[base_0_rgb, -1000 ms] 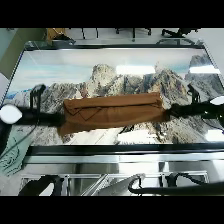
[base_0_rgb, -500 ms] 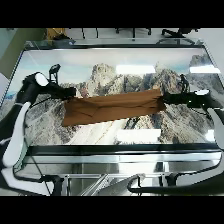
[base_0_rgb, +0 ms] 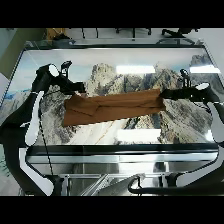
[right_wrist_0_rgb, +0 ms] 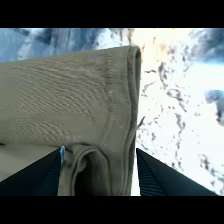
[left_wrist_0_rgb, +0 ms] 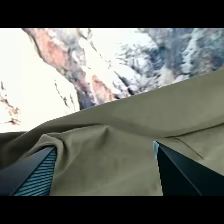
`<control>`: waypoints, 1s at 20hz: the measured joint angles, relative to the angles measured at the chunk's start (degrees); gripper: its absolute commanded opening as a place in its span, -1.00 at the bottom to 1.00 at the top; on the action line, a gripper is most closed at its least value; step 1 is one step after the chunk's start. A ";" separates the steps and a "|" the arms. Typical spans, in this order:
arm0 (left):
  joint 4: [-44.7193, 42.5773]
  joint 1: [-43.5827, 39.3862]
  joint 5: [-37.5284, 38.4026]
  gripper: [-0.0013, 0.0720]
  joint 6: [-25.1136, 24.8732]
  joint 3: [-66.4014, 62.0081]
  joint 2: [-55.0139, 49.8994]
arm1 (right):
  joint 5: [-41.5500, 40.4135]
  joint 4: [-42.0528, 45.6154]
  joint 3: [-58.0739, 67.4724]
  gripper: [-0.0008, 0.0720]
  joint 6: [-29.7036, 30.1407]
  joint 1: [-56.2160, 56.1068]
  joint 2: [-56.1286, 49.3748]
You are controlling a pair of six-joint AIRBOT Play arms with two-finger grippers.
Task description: Fold the shirts.
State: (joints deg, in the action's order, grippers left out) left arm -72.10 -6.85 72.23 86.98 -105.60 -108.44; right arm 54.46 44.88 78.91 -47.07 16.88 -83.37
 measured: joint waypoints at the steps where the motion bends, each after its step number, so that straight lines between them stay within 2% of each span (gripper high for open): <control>1: 0.09 -0.04 1.66 0.86 0.00 -1.97 -0.24 | 0.57 0.61 0.42 0.49 -0.31 0.00 -0.87; 3: 0.09 -0.11 4.59 0.86 0.00 -4.87 -0.50 | 1.53 0.74 0.94 0.47 -0.85 0.00 -2.67; 4: 0.15 -0.13 5.88 0.86 0.02 -5.99 -0.57 | 2.23 0.35 1.18 0.37 -0.87 0.00 -3.50; 5: 0.70 -0.15 6.97 0.85 0.02 -6.82 -0.63 | 2.97 0.02 1.33 -0.03 -0.85 -0.09 -4.24; 6: 1.90 -0.20 7.82 0.53 0.02 -7.45 -0.68 | 4.26 -0.70 1.38 -0.51 -0.85 -0.33 -4.92; 7: 3.89 -0.22 8.41 -0.15 0.04 -7.93 -0.74 | 5.44 -1.01 1.38 -0.95 -0.83 -0.63 -5.49; 8: 6.21 -0.31 8.41 -0.74 0.02 -8.24 -0.83 | 6.38 -1.36 1.38 -0.94 -0.50 -0.96 -5.88; 9: 8.35 -0.57 8.37 -0.90 0.00 -8.46 -1.03 | 7.15 -1.38 1.44 -0.94 0.04 -1.31 -6.10; 14: 13.92 -6.60 5.18 -0.90 -0.66 -8.85 -5.07 | 12.83 -2.64 4.39 -0.94 0.09 -1.42 -6.05; 20: 18.45 -19.56 -4.09 -0.90 -0.90 -8.90 -15.45 | 26.47 -6.01 15.85 -0.94 -6.69 -0.04 -1.42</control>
State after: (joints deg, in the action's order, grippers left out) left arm -53.65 -26.41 68.14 86.08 -114.50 -123.90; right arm 80.93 38.87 94.76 -53.76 16.84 -84.79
